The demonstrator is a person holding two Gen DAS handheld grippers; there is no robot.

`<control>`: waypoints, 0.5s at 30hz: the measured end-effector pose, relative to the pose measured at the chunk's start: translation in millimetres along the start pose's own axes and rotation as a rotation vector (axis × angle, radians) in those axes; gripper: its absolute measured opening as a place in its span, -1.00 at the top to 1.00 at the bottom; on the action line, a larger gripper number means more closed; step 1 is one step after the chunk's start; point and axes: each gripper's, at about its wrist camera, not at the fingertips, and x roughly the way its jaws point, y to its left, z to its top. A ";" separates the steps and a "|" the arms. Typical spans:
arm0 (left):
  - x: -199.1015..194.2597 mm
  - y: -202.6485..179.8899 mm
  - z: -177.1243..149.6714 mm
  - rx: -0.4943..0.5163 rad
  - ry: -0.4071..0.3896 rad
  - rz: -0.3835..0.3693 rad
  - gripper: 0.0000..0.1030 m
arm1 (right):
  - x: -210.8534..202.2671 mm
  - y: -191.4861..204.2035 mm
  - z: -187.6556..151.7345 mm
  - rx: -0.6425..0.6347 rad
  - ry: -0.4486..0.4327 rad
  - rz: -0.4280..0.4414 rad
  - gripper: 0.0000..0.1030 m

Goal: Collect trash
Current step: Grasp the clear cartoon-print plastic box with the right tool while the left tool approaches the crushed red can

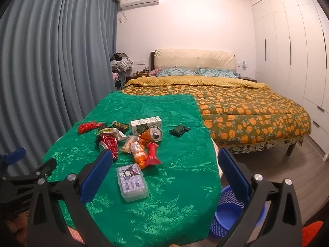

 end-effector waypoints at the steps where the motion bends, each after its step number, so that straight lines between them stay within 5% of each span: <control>1: 4.8 -0.2 -1.9 0.001 0.011 -0.002 -0.92 | 2.5 -0.9 -1.7 0.009 0.003 0.013 -0.91; 9: 51.5 -2.7 -19.6 0.011 0.116 -0.070 -0.92 | 28.6 -3.8 -19.7 -0.006 0.071 0.112 -0.91; 15: 99.0 -6.0 -33.0 0.007 0.233 -0.144 -0.92 | 66.4 -0.5 -45.5 -0.052 0.207 0.127 -0.91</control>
